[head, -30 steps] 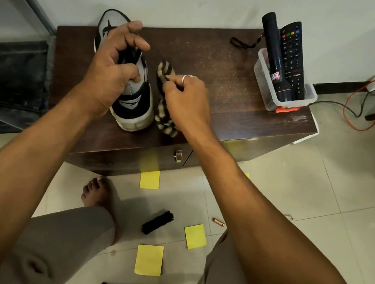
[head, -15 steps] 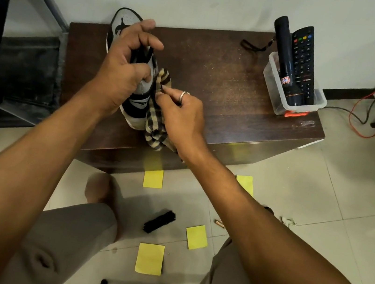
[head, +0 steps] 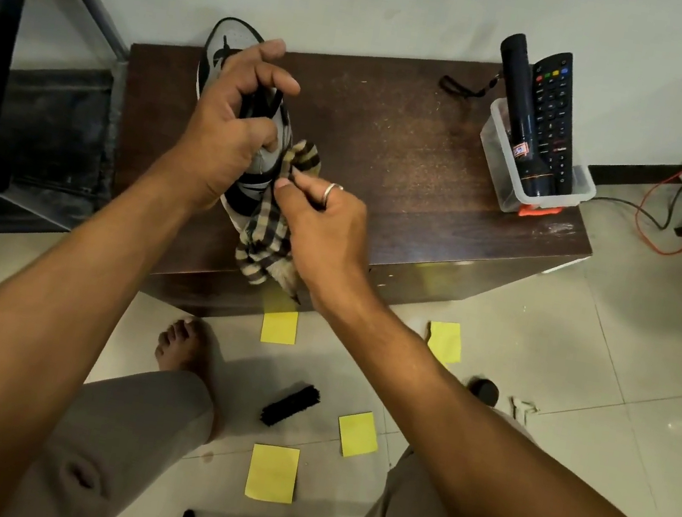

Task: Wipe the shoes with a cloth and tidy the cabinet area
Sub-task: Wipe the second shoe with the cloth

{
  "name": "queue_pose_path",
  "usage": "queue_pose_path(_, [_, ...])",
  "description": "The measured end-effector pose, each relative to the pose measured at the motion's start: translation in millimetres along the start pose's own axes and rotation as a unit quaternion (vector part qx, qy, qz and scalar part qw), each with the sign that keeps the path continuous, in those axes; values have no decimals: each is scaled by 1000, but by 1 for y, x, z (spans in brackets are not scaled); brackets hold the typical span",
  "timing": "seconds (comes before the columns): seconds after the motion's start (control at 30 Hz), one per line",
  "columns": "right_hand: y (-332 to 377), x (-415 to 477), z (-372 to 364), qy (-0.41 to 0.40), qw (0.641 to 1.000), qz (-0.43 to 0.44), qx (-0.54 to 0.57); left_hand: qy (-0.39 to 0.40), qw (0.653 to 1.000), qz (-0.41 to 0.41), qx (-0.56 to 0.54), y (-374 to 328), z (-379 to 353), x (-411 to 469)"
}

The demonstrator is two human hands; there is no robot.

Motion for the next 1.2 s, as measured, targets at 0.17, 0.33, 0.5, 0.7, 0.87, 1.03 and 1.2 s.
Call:
queue_pose_path(0.17, [-4,0,12,23,998,-48,-17,3,999,21,31,-8,0,-3])
queue_pose_path(0.33, [2,12,24,-68,998,-12,3,52,974,94,201,-29,-4,-2])
queue_pose_path(0.5, [5,7,-1,-15,982,79,-170,-6,955,175,240,-28,-3,-7])
queue_pose_path(0.7, [15,23,11,-42,923,84,-373,-32,967,171,186,-24,9,-5])
queue_pose_path(0.87, [1,52,17,-34,972,66,-221,-68,972,182,129,-23,18,-7])
queue_pose_path(1.03, [14,48,-8,44,979,91,-178,-56,973,178,138,-23,16,-6])
queue_pose_path(1.2, [27,35,3,106,949,81,-285,-40,971,172,164,-23,16,-6])
Point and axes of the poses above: each hand's wrist, its own x-axis towards the middle knuckle, its own z-axis out of the back of the hand, y = z × x, the point moved 6 cm from there along x, towards the middle knuckle, and after that the axes turned 6 degrees about -z, right-handed, at the moved point
